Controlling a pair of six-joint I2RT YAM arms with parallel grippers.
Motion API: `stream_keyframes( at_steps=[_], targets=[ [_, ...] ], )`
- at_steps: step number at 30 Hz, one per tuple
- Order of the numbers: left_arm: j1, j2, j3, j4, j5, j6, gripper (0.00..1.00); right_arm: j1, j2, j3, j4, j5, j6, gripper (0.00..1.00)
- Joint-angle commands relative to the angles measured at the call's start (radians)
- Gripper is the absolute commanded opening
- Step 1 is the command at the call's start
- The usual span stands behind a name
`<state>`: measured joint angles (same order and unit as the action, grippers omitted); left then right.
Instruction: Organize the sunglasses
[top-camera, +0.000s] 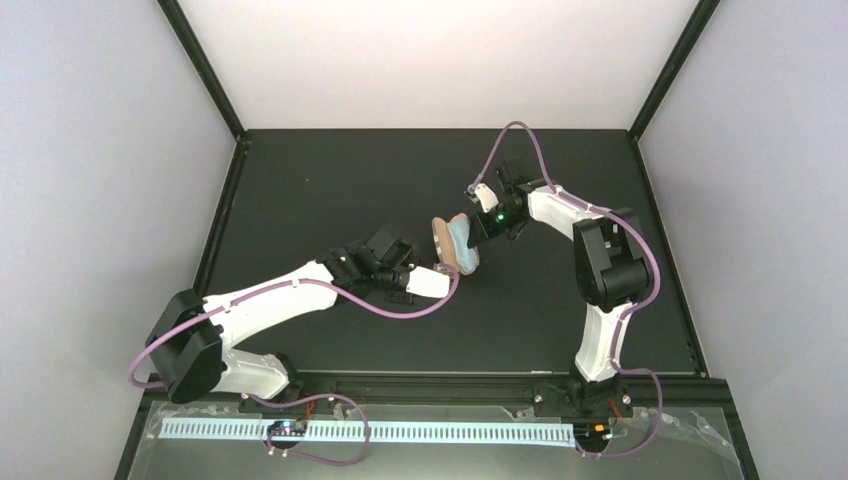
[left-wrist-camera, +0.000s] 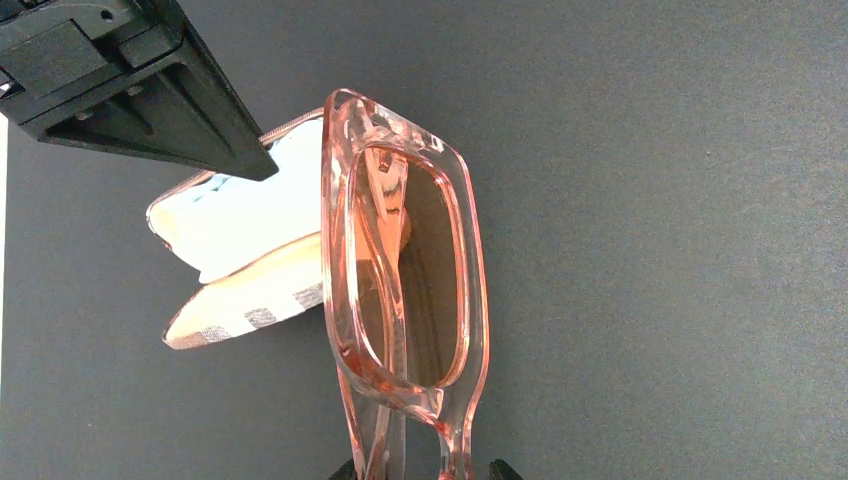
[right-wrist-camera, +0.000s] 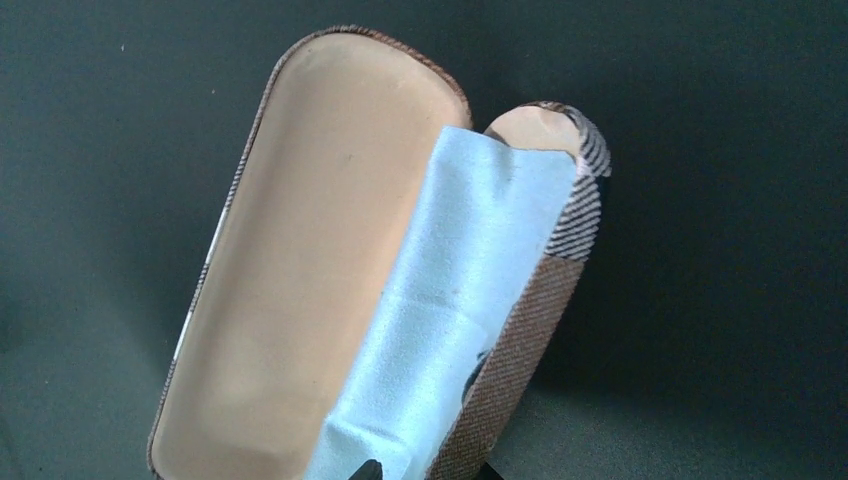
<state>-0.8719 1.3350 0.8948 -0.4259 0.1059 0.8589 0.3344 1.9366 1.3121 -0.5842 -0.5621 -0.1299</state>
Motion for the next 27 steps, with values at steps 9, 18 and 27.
stream_keyframes(
  at_steps=[9, 18, 27],
  targets=[
    [-0.002, -0.027, 0.029, -0.015, 0.022, 0.003, 0.3, 0.048, 0.039, 0.075, -0.156, -0.087, -0.166, 0.16],
    [0.001, 0.014, 0.074, -0.075, 0.093, 0.014, 0.3, 0.11, 0.059, 0.082, -0.296, -0.199, -0.325, 0.16],
    [0.028, 0.122, 0.154, -0.127, 0.207, 0.038, 0.3, 0.118, 0.071, 0.11, -0.383, -0.234, -0.416, 0.18]
  ],
)
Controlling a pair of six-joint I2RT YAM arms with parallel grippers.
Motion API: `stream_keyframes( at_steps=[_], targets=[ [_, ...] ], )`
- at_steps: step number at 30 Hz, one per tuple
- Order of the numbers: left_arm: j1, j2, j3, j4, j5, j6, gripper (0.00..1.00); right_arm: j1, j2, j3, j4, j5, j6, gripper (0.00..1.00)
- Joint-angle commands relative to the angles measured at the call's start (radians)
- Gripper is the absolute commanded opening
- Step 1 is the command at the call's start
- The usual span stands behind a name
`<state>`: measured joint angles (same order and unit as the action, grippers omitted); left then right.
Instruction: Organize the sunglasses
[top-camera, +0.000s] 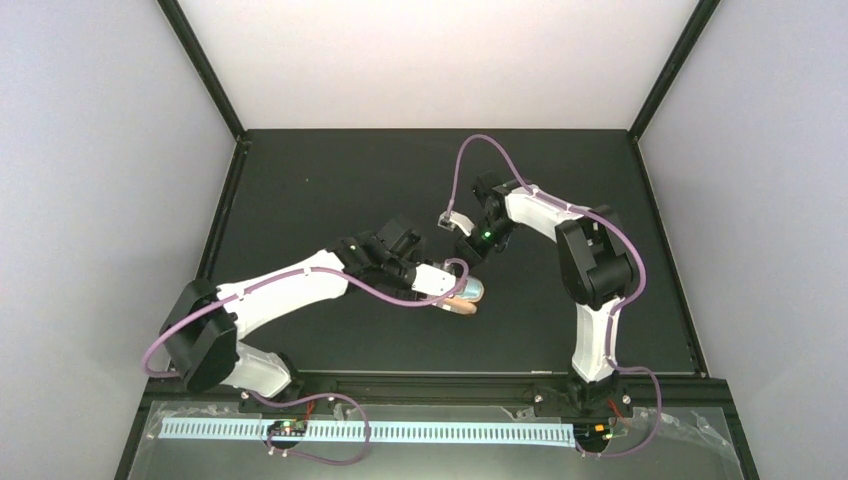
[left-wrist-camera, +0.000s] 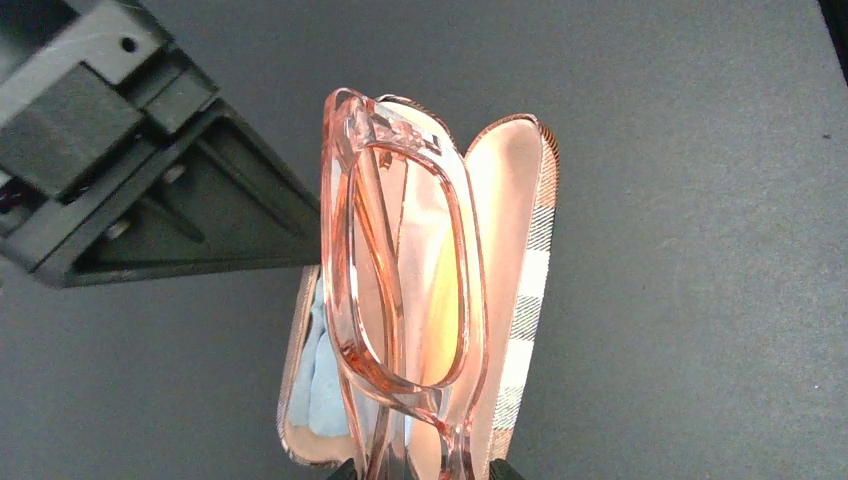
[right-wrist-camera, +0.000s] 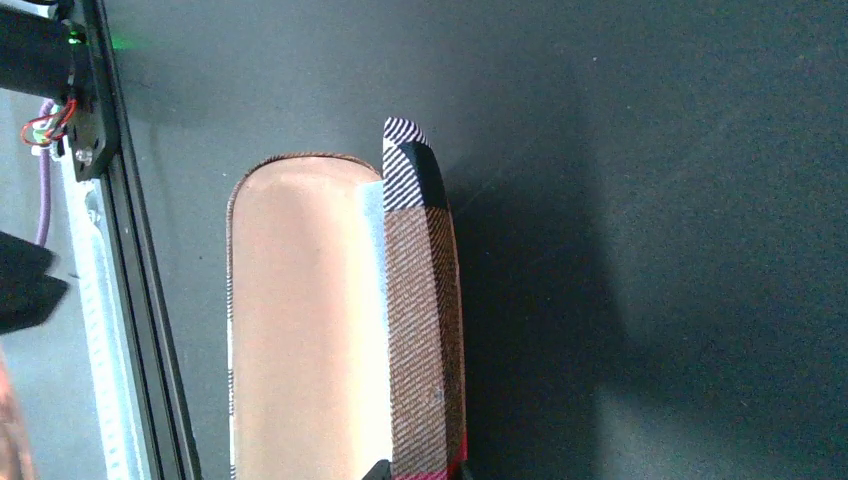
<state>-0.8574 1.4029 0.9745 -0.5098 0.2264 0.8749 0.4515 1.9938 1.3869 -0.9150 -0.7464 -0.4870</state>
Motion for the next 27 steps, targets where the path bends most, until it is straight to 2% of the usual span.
stream_keyframes(
  at_steps=[1, 7, 14, 27],
  targets=[
    [0.013, 0.069, 0.081, -0.046, 0.097, 0.021, 0.3, 0.001, 0.015, 0.035, -0.052, -0.052, -0.059, 0.19],
    [0.013, 0.128, 0.099, -0.006, 0.165, -0.02, 0.3, 0.001, 0.014, 0.041, -0.044, -0.042, -0.041, 0.29],
    [0.013, 0.19, 0.116, 0.021, 0.165, 0.006, 0.29, -0.01, 0.005, 0.057, -0.044, -0.014, -0.037, 0.43],
    [0.034, 0.29, 0.217, -0.039, 0.18, 0.071, 0.29, -0.078, -0.058, 0.045, -0.044, 0.004, -0.028, 0.49]
  ],
)
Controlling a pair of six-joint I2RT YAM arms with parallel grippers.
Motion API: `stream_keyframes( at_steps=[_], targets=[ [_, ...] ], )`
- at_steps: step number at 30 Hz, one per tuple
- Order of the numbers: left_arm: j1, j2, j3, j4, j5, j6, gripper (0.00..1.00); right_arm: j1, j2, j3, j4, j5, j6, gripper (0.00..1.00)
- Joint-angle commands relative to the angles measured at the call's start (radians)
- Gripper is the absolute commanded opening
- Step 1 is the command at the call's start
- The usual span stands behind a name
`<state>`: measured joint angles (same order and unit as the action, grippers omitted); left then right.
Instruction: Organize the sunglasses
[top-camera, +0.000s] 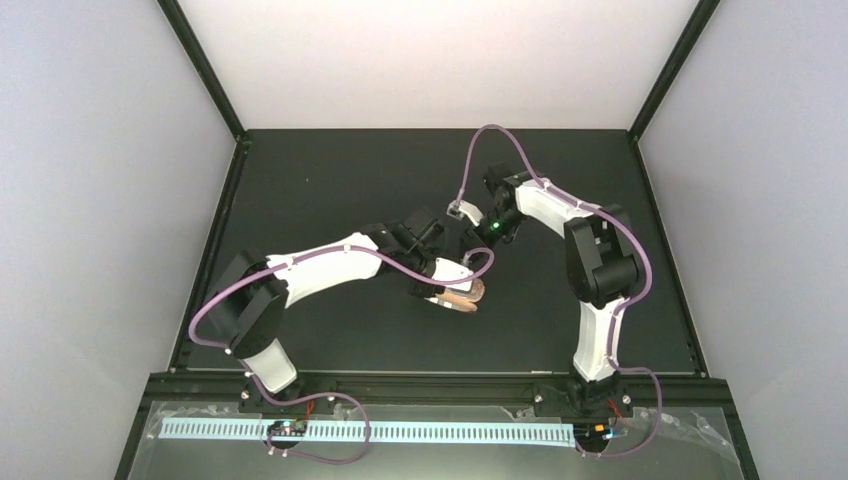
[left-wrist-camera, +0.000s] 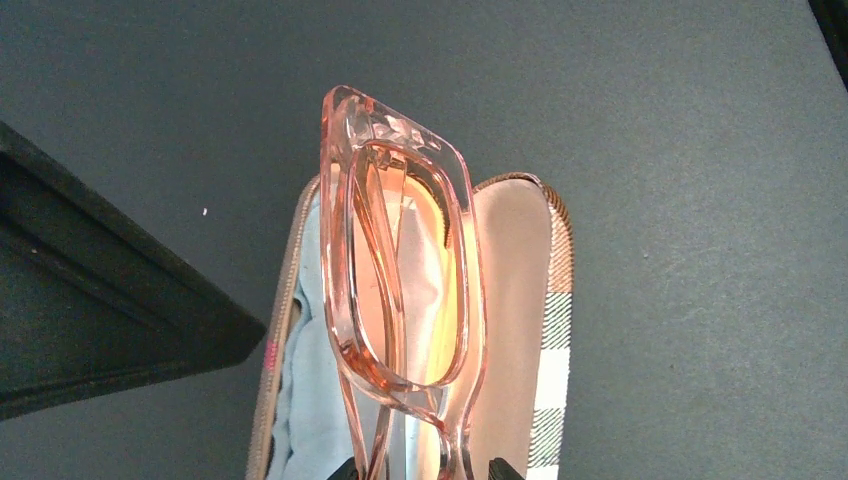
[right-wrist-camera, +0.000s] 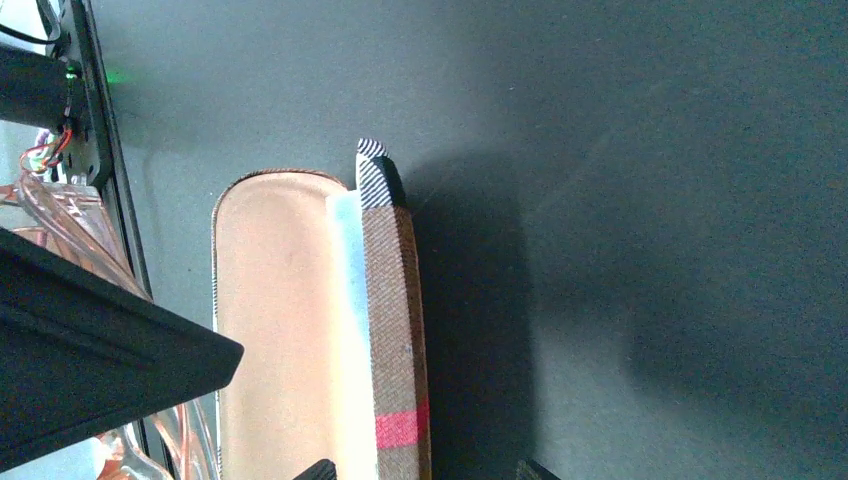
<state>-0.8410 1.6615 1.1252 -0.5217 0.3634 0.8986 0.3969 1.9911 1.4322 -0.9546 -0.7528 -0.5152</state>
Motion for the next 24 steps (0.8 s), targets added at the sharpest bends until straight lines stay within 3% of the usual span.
stream_keyframes(
  at_steps=[1, 24],
  targets=[
    [0.02, 0.042, 0.078, -0.043, 0.048, 0.055, 0.29, -0.033, -0.066, -0.006, -0.003, 0.01, 0.002, 0.49],
    [0.069, 0.176, 0.174, -0.136, 0.114, 0.123, 0.3, -0.097, -0.153, -0.098, 0.038, 0.023, 0.022, 0.49]
  ],
)
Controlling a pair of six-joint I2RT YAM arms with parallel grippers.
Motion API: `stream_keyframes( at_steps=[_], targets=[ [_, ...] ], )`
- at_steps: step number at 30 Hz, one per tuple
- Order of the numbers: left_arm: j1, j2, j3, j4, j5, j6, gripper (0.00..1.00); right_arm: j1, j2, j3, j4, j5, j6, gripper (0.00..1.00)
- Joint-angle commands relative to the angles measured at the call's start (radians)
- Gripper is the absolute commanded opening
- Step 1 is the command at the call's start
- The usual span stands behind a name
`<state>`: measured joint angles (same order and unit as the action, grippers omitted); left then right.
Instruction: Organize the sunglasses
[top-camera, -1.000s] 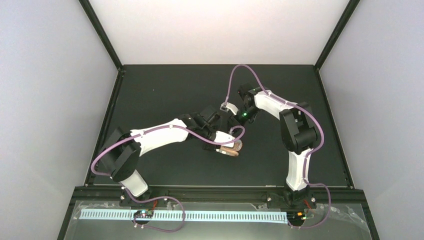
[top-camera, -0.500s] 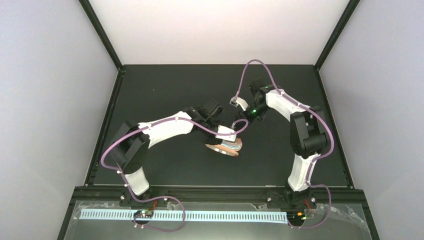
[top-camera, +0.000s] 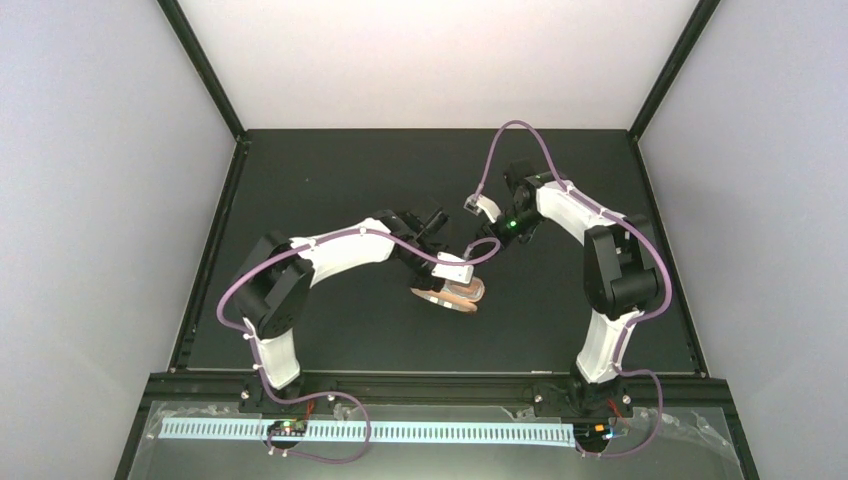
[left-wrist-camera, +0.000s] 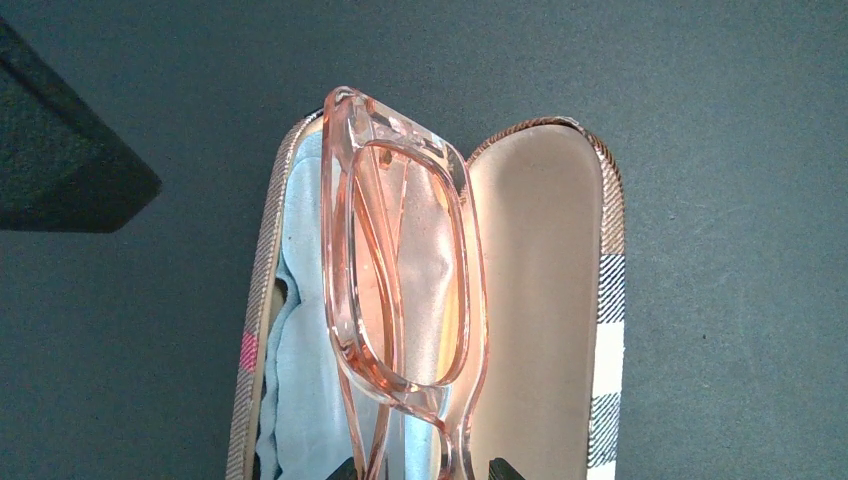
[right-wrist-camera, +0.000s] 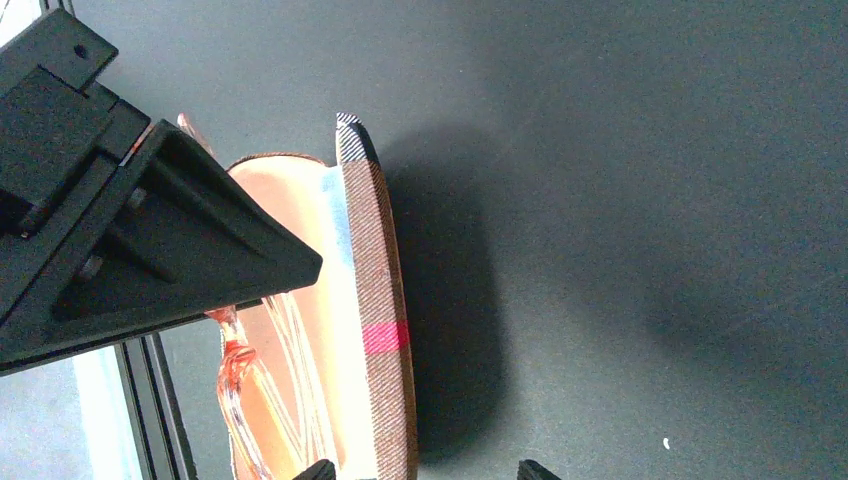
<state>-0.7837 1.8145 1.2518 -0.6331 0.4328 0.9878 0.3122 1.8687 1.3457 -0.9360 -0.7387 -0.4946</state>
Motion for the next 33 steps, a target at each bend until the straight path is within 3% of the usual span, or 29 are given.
stream_keyframes(
  at_steps=[1, 33],
  targets=[
    [0.011, 0.027, 0.047, -0.026, 0.046, 0.034, 0.3, -0.015, -0.031, -0.012, 0.02, 0.008, 0.003, 0.49],
    [0.017, 0.076, 0.036, 0.091, 0.04, -0.021, 0.33, -0.021, -0.023, -0.036, 0.034, -0.008, 0.007, 0.49]
  ],
)
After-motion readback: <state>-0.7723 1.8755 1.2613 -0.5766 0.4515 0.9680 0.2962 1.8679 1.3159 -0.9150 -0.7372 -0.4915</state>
